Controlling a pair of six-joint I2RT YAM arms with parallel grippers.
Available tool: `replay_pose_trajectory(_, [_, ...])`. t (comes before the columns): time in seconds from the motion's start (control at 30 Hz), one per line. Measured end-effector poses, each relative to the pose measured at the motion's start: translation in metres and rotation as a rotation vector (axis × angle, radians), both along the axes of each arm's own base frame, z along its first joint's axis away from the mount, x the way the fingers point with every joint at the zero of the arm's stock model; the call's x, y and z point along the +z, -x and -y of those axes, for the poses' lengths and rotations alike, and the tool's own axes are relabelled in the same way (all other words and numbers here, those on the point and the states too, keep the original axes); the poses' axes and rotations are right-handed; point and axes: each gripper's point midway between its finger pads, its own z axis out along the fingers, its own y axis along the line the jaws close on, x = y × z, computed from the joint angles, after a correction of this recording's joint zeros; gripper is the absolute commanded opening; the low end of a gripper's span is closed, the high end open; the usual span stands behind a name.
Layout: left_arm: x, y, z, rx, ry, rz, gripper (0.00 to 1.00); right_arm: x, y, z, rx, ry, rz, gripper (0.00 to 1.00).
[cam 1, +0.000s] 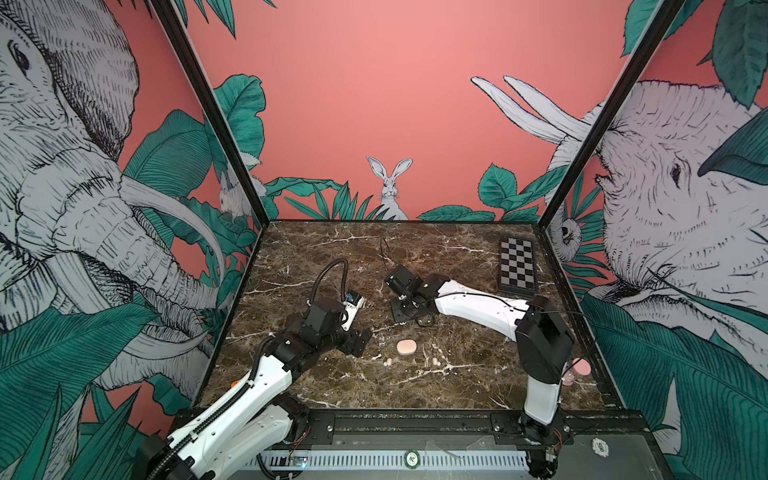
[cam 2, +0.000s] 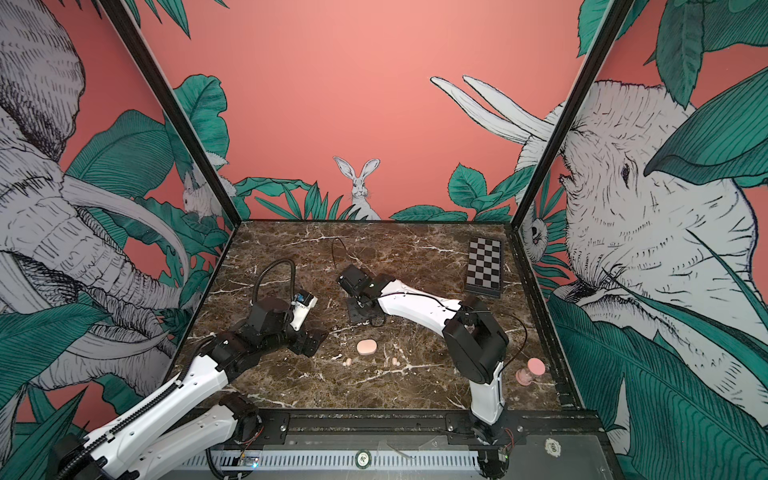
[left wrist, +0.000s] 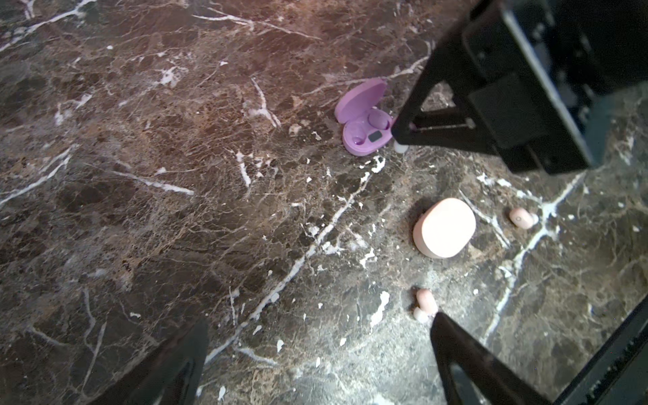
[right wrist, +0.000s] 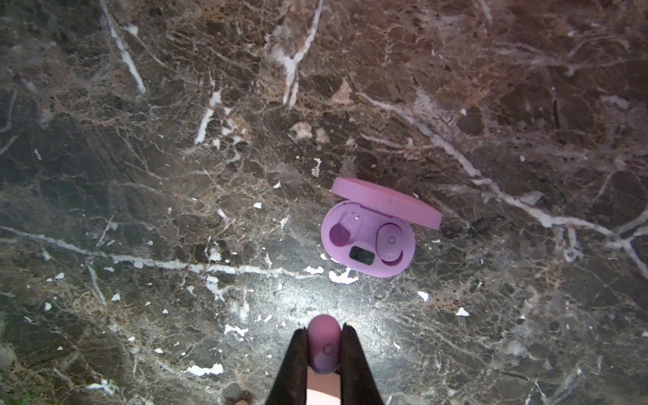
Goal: Insert the wireless bluetooth earbuds into the charging case
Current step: 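Lower the held lilac earbud into the empty slot of the case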
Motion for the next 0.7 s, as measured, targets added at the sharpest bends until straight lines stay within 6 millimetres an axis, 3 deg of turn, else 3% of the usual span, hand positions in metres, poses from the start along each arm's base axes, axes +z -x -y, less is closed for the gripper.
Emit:
replay_pose_trajectory(0.27, [0.002,0.0,0.002,-0.039,-0.022,0.031,0.99,0.007,-0.005,0.005,-0.016,0.003,0.032,0.14])
replay_pose_trajectory(0.57, [0.028,-0.013,-0.009,0.016,-0.021,0.187,0.99,0.007,-0.007,0.008,-0.023,0.011,0.04,0.13])
replay_pose_trajectory(0.7, [0.03,-0.016,-0.012,0.023,-0.034,0.209,0.99,0.008,-0.01,0.009,-0.026,0.016,0.047,0.13])
